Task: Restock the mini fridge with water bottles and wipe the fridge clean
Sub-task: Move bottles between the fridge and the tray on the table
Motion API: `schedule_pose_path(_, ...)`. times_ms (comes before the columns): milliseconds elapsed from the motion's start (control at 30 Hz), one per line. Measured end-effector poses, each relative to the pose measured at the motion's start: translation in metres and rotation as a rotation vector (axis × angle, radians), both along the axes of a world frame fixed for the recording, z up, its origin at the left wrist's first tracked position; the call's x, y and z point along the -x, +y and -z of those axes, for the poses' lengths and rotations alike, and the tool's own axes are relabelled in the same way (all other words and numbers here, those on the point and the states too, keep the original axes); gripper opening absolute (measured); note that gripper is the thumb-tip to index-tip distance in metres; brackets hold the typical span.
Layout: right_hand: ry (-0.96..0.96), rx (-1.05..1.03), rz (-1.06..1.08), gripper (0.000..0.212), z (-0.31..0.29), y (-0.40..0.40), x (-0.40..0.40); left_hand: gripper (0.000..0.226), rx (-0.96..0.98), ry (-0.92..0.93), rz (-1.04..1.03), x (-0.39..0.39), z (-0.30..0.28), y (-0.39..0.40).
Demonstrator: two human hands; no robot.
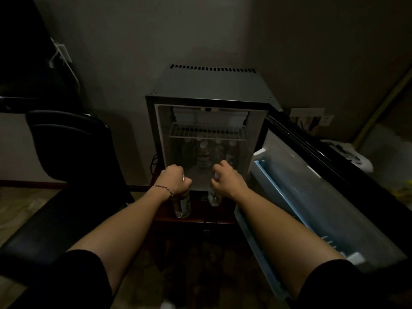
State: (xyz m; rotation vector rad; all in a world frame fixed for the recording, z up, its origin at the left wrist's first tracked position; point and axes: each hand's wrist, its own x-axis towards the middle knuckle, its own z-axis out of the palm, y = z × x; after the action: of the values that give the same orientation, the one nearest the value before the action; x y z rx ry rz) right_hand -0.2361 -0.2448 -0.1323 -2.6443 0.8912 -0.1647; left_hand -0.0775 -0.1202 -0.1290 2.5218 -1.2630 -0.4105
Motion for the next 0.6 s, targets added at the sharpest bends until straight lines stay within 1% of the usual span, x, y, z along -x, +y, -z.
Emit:
schedule_pose_path(133,0.006,0.009,-0.002,0.019,-0.002,0.014,0.018,0.019,0.006,-0.008,-0.008,0.019,0.002,0.013)
schedule_pose_path(300,-0.004,0.019,0.017,0.019,-0.006,0.029,0.038,0.020,0.011,-0.014,0.032,0.034,-0.002,0.026)
schedule_pose_path(467,-0.023,0.041,0.085,0.021,-0.008,0.052,0.064,0.020,0.034,-0.070,0.082,0.056,-0.008,0.039)
schedule_pose_path(600,-0.060,0.029,0.168,0.019,-0.008,0.086,0.098,0.021,0.077,-0.112,0.147,0.082,-0.008,0.057)
